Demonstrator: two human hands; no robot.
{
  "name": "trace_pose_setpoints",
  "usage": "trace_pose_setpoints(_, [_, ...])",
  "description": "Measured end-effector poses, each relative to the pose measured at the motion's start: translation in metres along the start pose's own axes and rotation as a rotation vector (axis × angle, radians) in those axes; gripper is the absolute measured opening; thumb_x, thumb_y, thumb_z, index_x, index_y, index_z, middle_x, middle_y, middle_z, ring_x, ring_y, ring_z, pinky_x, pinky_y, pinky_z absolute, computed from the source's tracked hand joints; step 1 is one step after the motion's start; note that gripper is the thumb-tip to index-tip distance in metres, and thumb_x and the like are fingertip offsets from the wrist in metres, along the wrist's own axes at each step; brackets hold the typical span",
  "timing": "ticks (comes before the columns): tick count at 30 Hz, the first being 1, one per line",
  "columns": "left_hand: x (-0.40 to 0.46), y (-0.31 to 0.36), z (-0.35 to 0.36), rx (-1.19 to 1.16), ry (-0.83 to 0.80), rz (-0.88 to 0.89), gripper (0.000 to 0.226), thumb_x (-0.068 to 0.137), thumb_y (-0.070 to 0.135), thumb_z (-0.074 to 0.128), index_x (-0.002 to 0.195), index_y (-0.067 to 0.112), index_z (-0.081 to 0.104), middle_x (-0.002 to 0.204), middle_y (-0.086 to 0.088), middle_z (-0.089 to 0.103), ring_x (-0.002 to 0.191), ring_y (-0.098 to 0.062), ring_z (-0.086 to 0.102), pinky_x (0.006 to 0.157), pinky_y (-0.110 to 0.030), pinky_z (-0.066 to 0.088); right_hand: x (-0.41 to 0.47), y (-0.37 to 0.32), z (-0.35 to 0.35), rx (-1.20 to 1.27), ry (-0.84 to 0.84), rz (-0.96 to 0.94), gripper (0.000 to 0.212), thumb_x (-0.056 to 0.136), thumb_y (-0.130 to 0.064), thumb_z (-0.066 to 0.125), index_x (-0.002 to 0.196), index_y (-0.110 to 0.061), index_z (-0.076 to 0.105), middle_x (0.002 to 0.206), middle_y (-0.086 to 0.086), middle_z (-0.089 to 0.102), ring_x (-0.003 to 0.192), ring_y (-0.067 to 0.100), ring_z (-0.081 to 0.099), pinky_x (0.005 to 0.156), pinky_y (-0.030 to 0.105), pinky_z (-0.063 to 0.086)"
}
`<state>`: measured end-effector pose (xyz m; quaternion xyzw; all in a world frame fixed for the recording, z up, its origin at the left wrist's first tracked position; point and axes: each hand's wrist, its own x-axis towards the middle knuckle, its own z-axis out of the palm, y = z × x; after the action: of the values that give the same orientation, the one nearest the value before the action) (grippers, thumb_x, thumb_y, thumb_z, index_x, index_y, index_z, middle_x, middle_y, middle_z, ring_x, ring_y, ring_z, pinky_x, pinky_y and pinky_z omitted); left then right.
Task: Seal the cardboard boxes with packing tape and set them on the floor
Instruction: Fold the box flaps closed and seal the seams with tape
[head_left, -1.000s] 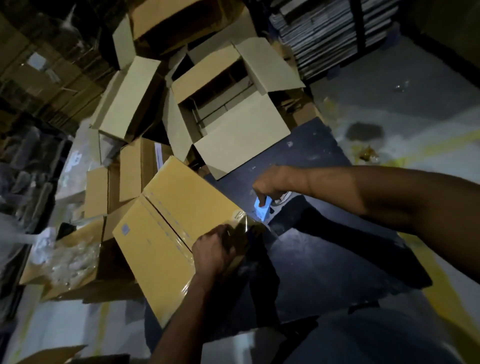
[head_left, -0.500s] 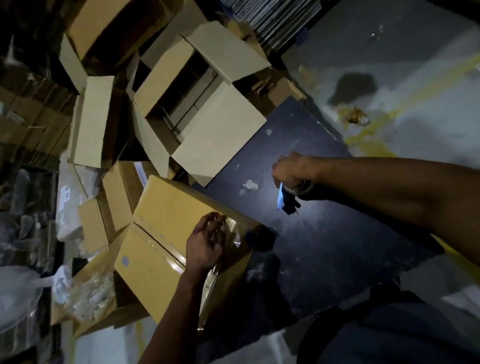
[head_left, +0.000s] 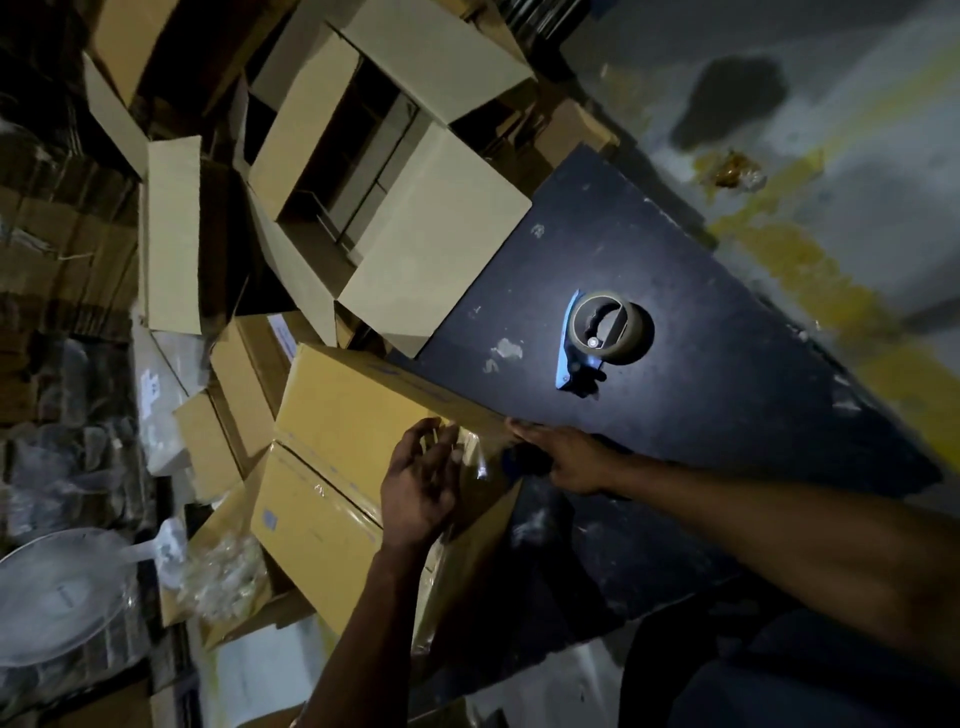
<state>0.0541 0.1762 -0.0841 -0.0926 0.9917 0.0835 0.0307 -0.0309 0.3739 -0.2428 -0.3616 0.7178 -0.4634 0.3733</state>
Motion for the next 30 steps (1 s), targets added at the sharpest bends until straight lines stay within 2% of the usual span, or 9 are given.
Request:
trace_pose_setpoints(2, [0.003, -0.005, 0.0, 0.047, -0.043, 0.019, 0.045, 0.104, 0.042, 0.053, 0.148, 0.032, 0.057, 0.156, 0.001, 0.043, 0.135, -0.024, 0.05, 0.106, -0.032, 0.045, -0.002, -0.003, 0.002, -0.025, 0.005, 0.033, 0.092, 0.084, -0.003, 0.061, 0.163, -0.019, 0.016, 0.167, 0.007, 0.024, 0.153, 0.025, 0.026, 0.123, 0.044, 0.028])
trace_pose_setpoints(5, [0.009, -0.02, 0.0, 0.19, -0.207, 0.042, 0.058, 0.107, 0.053, 0.035, 0.163, 0.041, 0.024, 0.174, 0.002, 0.007, 0.16, -0.023, 0.005, 0.121, -0.044, 0.016, 0.0, -0.012, 0.0, 0.018, 0.013, 0.054, 0.091, 0.085, -0.002, 0.058, 0.163, -0.021, 0.014, 0.167, 0.01, 0.024, 0.153, 0.029, 0.026, 0.122, 0.045, 0.029])
trace_pose_setpoints(7, [0.015, -0.03, 0.0, 0.22, -0.258, 0.078, 0.059, 0.107, 0.057, 0.029, 0.162, 0.035, 0.027, 0.175, 0.002, 0.002, 0.161, -0.02, -0.004, 0.125, -0.047, 0.006, 0.002, -0.012, -0.005, 0.071, 0.024, 0.076, 0.094, 0.085, 0.001, 0.056, 0.163, -0.023, 0.01, 0.165, 0.01, 0.03, 0.15, 0.03, 0.032, 0.12, 0.044, 0.034])
trace_pose_setpoints(11, [0.034, -0.038, -0.001, 0.314, -0.214, 0.181, 0.062, 0.107, 0.062, 0.021, 0.146, 0.021, 0.045, 0.156, -0.014, 0.038, 0.153, -0.033, 0.025, 0.123, -0.062, 0.013, -0.001, -0.027, -0.018, 0.229, 0.083, 0.12, 0.096, 0.086, 0.011, 0.052, 0.164, -0.022, 0.007, 0.162, 0.002, 0.037, 0.149, 0.021, 0.036, 0.119, 0.034, 0.035])
trace_pose_setpoints(18, [0.051, -0.057, 0.015, 0.261, -0.006, -0.038, 0.059, 0.106, 0.061, 0.02, 0.129, 0.016, 0.049, 0.131, -0.015, 0.046, 0.124, -0.038, 0.044, 0.112, -0.058, 0.03, 0.017, -0.044, -0.034, 0.297, 0.261, 0.094, 0.091, 0.083, 0.011, 0.05, 0.162, -0.027, 0.025, 0.166, -0.004, 0.027, 0.153, 0.013, 0.024, 0.118, 0.019, 0.022])
trace_pose_setpoints(22, [0.061, -0.075, 0.019, 0.188, 0.071, -0.155, 0.053, 0.106, 0.059, 0.025, 0.126, 0.016, 0.048, 0.118, -0.012, 0.045, 0.116, -0.034, 0.045, 0.108, -0.051, 0.029, 0.066, -0.051, -0.054, 0.37, 0.268, 0.08, 0.096, 0.072, -0.007, 0.051, 0.156, -0.048, 0.028, 0.15, 0.008, 0.053, 0.129, 0.034, 0.057, 0.104, 0.046, 0.052])
trace_pose_setpoints(25, [0.074, -0.085, 0.02, 0.162, 0.081, -0.242, 0.056, 0.105, 0.061, 0.022, 0.128, 0.016, 0.046, 0.121, -0.012, 0.045, 0.121, -0.034, 0.044, 0.111, -0.051, 0.026, 0.106, -0.056, -0.065, 0.395, 0.264, 0.043, 0.091, 0.072, -0.009, 0.048, 0.157, -0.039, 0.033, 0.143, 0.012, 0.059, 0.094, 0.035, 0.071, 0.081, 0.053, 0.061])
trace_pose_setpoints(28, [0.095, -0.087, 0.02, 0.127, 0.141, -0.273, 0.054, 0.107, 0.061, 0.024, 0.135, 0.021, 0.048, 0.129, -0.01, 0.05, 0.129, -0.033, 0.043, 0.112, -0.053, 0.029, 0.136, -0.06, -0.068, 0.431, 0.227, 0.044, 0.088, 0.078, 0.002, 0.05, 0.159, -0.028, 0.033, 0.164, 0.002, 0.033, 0.143, 0.03, 0.044, 0.115, 0.043, 0.043])
trace_pose_setpoints(30, [0.11, -0.087, 0.021, 0.068, 0.174, -0.251, 0.048, 0.108, 0.057, 0.027, 0.137, 0.026, 0.05, 0.133, -0.008, 0.052, 0.132, -0.031, 0.044, 0.111, -0.054, 0.034, 0.153, -0.06, -0.067, 0.448, 0.218, 0.059, 0.086, 0.08, 0.004, 0.051, 0.159, -0.024, 0.034, 0.164, 0.002, 0.033, 0.151, 0.021, 0.031, 0.12, 0.034, 0.035])
